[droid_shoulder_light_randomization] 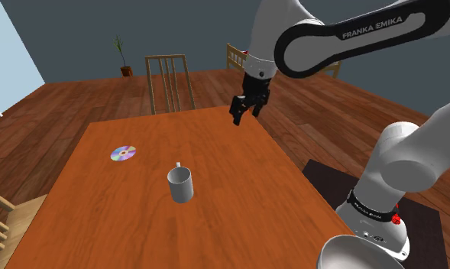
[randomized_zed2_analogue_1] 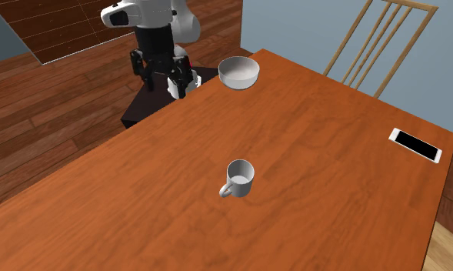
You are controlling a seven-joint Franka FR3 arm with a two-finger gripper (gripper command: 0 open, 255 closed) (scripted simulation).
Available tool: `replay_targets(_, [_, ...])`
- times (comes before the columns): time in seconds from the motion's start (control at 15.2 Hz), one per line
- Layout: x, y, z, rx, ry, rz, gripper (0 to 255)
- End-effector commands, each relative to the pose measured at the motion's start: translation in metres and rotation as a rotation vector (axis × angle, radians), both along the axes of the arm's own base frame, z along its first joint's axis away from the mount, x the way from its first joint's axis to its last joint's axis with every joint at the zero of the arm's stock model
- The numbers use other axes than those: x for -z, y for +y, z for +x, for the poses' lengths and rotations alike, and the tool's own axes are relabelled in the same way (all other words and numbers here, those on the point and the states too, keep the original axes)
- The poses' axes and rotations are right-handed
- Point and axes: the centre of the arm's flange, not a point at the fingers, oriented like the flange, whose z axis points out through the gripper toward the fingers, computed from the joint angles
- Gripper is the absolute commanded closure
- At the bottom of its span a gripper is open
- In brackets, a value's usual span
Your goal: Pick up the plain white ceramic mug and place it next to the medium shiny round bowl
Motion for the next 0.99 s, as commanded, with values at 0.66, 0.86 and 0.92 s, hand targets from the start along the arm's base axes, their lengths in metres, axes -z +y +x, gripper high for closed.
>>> replay_targets(0.66, [0.090, 0.114, 0.064, 0.023, 0.008, -0.007, 0])
replay_targets(0.86, [0.113, 0.142, 0.080, 0.028, 0.011, -0.009, 0])
replay_targets(0.92, [0.121, 0.151, 0.086, 0.030, 0.012, -0.009, 0])
